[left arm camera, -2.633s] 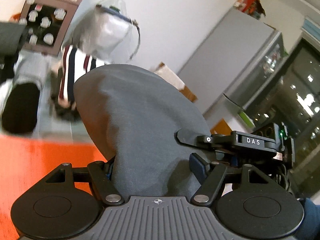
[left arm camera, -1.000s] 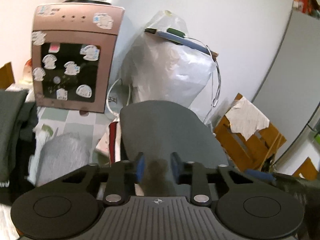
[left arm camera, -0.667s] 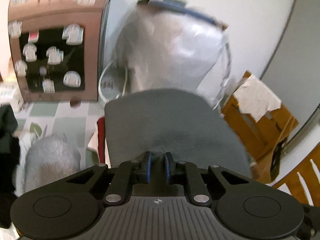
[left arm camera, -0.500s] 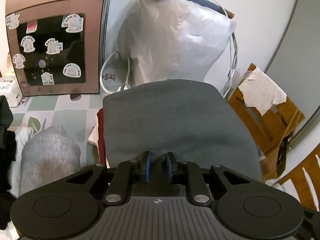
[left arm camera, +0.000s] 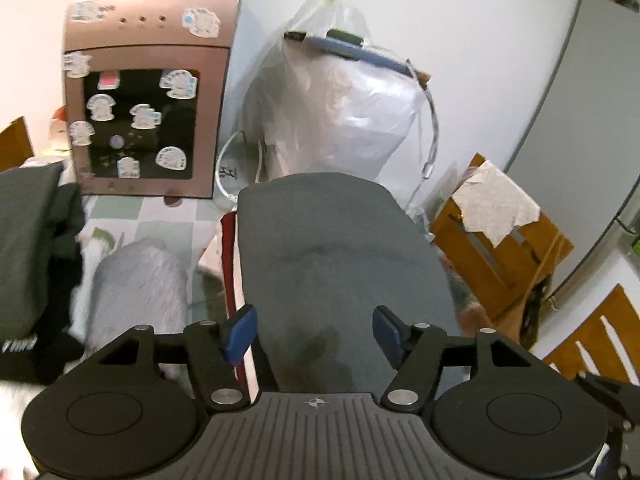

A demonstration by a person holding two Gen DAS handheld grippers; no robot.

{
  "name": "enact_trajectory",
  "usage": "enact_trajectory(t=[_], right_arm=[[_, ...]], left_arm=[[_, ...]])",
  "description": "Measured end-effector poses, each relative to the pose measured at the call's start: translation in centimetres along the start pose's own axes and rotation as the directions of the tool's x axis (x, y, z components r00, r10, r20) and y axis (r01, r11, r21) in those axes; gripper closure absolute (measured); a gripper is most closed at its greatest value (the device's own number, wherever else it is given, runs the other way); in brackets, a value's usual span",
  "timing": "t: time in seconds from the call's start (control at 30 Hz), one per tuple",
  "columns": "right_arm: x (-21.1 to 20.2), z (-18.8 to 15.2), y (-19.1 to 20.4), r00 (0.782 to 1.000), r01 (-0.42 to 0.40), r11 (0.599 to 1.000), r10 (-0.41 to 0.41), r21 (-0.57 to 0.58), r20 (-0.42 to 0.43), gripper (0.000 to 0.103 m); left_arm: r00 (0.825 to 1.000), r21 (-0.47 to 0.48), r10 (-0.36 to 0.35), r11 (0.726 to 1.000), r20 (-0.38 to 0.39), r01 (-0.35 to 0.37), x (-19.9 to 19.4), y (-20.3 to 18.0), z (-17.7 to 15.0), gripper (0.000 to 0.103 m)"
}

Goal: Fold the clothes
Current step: 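Carry the folded trousers with both grippers onto the clothes stack, then open both grippers and withdraw them from the stack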

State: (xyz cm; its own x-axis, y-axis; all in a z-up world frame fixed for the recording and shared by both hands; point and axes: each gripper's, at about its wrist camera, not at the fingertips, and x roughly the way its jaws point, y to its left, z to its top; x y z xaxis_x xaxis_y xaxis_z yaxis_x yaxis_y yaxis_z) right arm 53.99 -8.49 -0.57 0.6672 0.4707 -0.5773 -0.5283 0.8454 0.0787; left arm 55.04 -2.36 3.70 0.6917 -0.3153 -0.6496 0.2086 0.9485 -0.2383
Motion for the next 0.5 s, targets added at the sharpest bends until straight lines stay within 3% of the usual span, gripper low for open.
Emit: enact_trajectory(t=[0.4, 0.5], right_arm=[[-10.6, -2.3, 6.2, 0.997, 0.07, 0.997, -0.07, -0.015, 0.01, 0.022], [-12.9, -3.2, 8.1, 0.996, 0.092, 0.996, -0.092, -0.016, 0.014, 0.02]], left_arm=[[0.993, 0.076, 0.085, 0.993, 0.082, -0.091, -14.2, -2.5, -7.4, 0.019], [0.993, 0.083, 0.079, 0.993, 0.092, -0.086, -17.2, -2.6, -9.4, 0.014]])
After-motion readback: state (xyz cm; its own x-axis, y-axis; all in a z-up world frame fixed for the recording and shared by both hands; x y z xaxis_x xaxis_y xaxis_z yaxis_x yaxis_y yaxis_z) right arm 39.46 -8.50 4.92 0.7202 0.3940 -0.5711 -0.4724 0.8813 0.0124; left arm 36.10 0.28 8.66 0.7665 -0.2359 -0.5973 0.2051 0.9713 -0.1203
